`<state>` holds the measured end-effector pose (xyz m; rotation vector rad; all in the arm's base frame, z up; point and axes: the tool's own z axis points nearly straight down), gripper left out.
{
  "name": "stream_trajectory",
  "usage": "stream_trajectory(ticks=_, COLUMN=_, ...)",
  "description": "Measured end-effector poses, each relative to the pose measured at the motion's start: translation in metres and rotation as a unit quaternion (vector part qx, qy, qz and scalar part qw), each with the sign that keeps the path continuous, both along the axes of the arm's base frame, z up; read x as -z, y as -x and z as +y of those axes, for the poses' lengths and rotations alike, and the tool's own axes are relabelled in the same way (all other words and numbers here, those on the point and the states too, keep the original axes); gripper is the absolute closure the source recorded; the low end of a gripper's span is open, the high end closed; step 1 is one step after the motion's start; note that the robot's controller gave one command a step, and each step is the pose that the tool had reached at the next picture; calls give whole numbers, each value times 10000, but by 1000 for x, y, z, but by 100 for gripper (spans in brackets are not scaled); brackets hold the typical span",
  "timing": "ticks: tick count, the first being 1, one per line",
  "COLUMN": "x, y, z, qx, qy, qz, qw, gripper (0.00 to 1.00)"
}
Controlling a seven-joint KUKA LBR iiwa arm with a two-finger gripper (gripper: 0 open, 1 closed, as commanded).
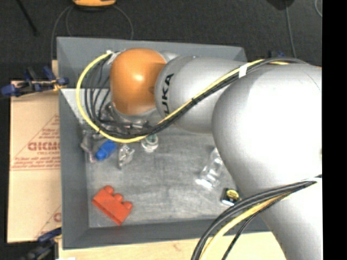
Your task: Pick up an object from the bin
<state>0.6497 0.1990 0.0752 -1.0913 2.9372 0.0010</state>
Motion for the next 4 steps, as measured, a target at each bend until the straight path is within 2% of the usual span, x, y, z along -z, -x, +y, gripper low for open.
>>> stream_trajectory(ticks=1, x=-2, y=-2, z=1, qx=24, qy=-13, qz=8, qw=10000, gripper=0)
stream_trajectory(ticks=2, x=-5, y=-3, z=1, qx=33, qy=-9, qz=15, qw=10000, gripper=100)
stream_trajectory(ticks=4, x=-46, y=-6, z=3, qx=54, qy=-18, qz=4, qw=10000, gripper=100)
